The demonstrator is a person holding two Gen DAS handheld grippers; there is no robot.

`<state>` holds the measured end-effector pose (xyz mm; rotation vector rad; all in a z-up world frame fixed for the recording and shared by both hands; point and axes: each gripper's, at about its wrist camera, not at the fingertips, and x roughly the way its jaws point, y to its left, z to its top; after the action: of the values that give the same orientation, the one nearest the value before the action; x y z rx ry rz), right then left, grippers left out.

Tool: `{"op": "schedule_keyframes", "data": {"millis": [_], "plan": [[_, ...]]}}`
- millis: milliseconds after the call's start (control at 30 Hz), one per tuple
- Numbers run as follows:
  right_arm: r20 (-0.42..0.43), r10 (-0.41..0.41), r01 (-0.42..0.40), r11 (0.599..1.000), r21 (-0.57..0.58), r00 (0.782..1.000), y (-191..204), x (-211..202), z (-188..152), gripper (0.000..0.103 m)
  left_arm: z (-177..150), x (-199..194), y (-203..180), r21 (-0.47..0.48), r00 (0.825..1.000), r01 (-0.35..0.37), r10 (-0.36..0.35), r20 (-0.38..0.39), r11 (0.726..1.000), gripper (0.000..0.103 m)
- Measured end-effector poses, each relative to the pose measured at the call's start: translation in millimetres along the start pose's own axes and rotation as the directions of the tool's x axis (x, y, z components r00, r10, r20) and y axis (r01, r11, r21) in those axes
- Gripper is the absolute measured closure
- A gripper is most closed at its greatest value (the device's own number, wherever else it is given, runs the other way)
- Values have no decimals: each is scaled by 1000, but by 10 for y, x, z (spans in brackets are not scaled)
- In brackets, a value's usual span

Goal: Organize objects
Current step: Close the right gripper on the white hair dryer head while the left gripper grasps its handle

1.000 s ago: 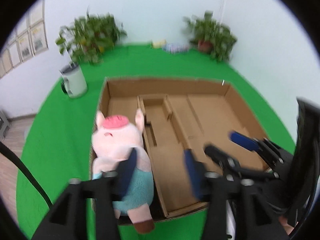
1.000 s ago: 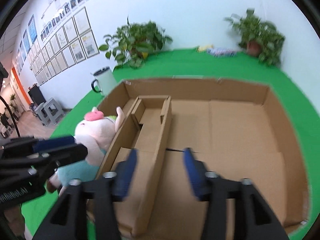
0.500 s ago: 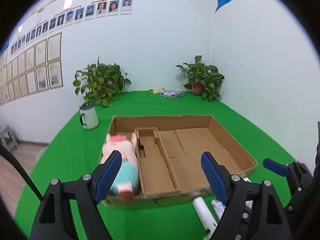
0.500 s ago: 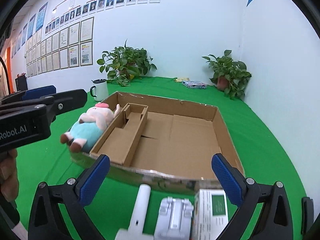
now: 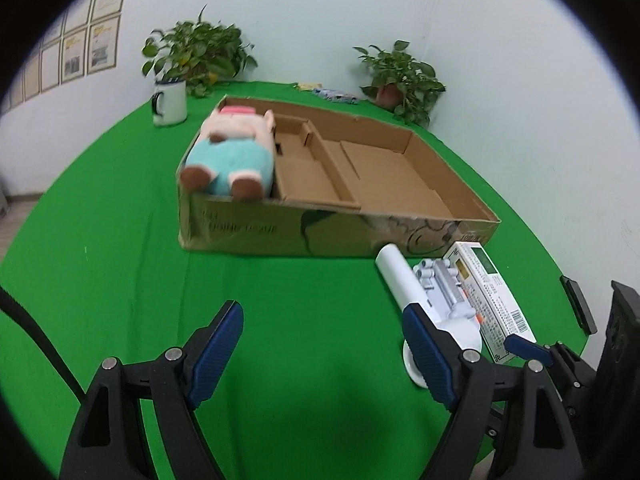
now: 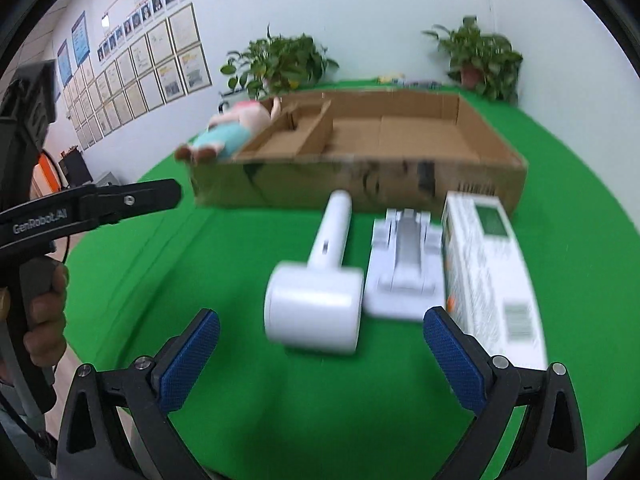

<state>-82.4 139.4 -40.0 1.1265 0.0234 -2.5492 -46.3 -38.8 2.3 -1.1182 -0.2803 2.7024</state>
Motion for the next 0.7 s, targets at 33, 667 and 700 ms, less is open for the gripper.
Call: {"op": "schedule_keyframes", "data": {"millis": [33, 667, 700], "plan": [[-11, -7, 7, 1000, 1, 1000, 16, 36, -19, 2, -39, 26, 33, -20, 1000, 2, -2, -12, 1000, 22], [-10, -66, 66, 998, -8, 998, 228, 157, -149, 48, 91, 664, -287, -56, 966, 187, -194, -171, 981, 22], [-5, -68, 68, 998, -5, 998, 233, 144, -186, 48, 92, 739, -311, -63, 957, 202, -210, -198, 977, 22]]}}
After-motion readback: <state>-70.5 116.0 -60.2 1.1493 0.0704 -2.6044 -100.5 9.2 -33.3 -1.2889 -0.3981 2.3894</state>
